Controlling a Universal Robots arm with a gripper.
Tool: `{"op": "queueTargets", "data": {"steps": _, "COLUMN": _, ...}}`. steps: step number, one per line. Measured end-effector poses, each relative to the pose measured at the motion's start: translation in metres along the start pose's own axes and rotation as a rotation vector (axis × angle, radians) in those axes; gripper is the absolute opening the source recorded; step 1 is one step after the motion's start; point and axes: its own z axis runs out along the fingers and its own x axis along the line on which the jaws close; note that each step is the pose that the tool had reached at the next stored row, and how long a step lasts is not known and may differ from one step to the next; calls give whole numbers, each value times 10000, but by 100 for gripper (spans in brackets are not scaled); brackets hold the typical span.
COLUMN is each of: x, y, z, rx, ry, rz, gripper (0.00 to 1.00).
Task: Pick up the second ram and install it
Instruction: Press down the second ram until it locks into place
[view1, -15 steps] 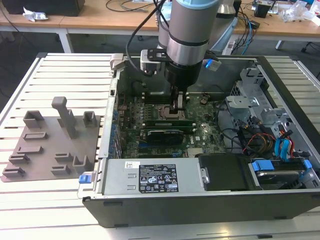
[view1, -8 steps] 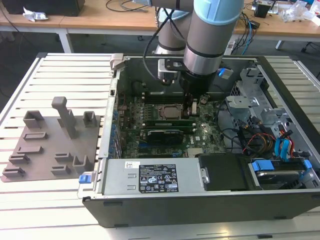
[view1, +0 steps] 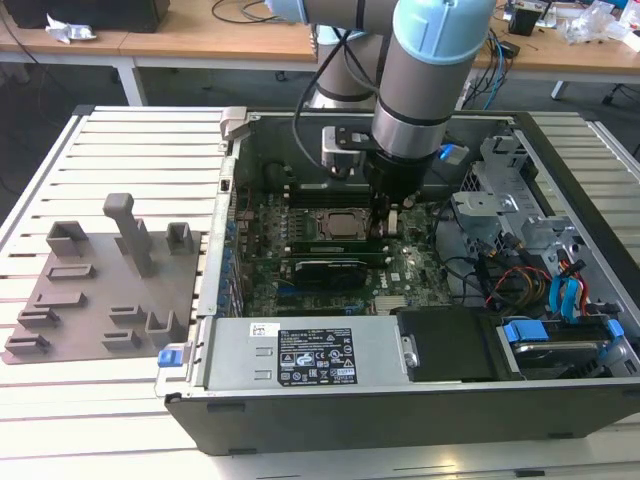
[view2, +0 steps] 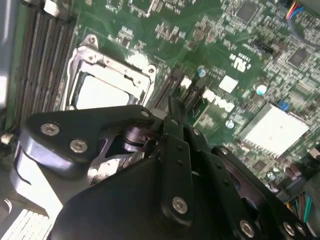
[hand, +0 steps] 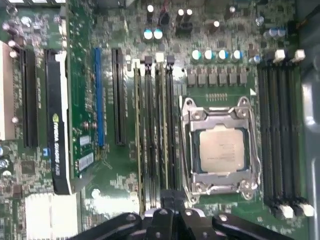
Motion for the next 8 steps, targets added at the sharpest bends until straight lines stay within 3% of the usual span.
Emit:
{"op": "queueTargets", "data": {"steps": 1, "x": 1, "y": 39, "z": -23, "rx": 13, "ry": 5, "rz": 0, "gripper": 10}}
{"op": "queueTargets", "data": {"steps": 3, "x": 16, "y": 312, "z": -17, "rx": 67, "ry": 4, "rz": -4, "gripper": 10}}
{"op": "queueTargets", "data": {"steps": 6, "x": 36, "y": 593, "z": 1, "rx": 110, "ry": 1, "rz": -8, "gripper": 10}}
{"op": "queueTargets", "data": {"steps": 8, "x": 45, "y": 676, "z": 8, "rx": 120, "ry": -1, "rz": -7, "gripper": 10}}
